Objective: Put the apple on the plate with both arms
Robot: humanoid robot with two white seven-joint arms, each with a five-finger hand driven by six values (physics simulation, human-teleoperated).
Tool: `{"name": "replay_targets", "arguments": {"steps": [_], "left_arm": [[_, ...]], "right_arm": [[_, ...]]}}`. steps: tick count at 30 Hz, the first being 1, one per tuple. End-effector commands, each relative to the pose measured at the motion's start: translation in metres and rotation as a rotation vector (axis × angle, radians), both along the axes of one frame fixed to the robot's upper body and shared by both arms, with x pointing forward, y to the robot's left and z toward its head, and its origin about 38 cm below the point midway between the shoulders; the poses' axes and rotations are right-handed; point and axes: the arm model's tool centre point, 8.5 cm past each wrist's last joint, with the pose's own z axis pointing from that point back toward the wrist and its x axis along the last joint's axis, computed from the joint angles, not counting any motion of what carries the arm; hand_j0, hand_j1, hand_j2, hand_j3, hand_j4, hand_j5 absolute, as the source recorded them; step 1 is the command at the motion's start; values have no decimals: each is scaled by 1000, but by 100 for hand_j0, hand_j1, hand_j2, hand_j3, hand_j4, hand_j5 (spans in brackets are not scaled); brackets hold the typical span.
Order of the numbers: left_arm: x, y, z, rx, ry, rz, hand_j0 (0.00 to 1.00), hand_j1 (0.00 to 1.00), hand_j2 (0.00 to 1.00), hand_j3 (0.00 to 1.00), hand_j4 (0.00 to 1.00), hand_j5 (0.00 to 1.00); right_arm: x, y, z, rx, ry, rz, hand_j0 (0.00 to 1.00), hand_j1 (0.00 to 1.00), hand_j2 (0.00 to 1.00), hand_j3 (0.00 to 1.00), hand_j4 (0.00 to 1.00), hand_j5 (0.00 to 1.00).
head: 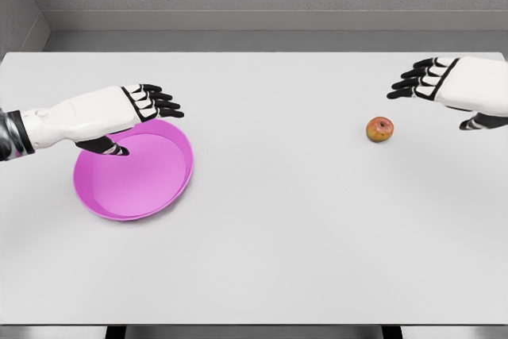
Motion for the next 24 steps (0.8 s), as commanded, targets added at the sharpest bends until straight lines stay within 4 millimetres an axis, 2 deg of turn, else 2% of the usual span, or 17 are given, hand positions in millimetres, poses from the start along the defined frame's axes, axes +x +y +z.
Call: {"name": "replay_targets", "arguments": {"steps": [1,8,11,12,14,16,20,22,24], "left_arm": [[0,0,0,-6,3,1,100,100,100,100,100,100],[0,0,-1,6,9,-1,100,100,100,100,100,100],[-1,-1,-1,6,10,-2,100,100,100,100,100,100],[-1,-1,-2,7,11,-3,100,100,100,100,100,100],[-1,-1,-2,12,15,-3,100,100,100,100,100,100],[-1,-1,-3,13,16,-3,100,100,100,100,100,100],[-1,-1,-3,22,19,-4,100,100,100,100,100,100],[0,-1,-2,25,18,-5,100,100,100,100,100,100],[0,0,-1,26,18,-4,100,100,100,100,100,100]], "right_arm": [[-1,2,1,5,-2,7,100,100,100,100,100,100],[-4,8,5,37,3,28,100,100,100,100,100,100],[-6,10,-6,37,62,37,100,100,100,100,100,100],[-9,14,-15,118,159,55,100,100,100,100,100,100],[-8,14,-10,262,213,61,100,100,100,100,100,100],[-6,22,-23,288,249,73,100,100,100,100,100,100],[21,13,-27,383,260,-10,100,100,100,100,100,100],[36,4,-46,406,296,-70,100,100,100,100,100,100],[43,4,-57,387,323,-104,100,100,100,100,100,100]]}}
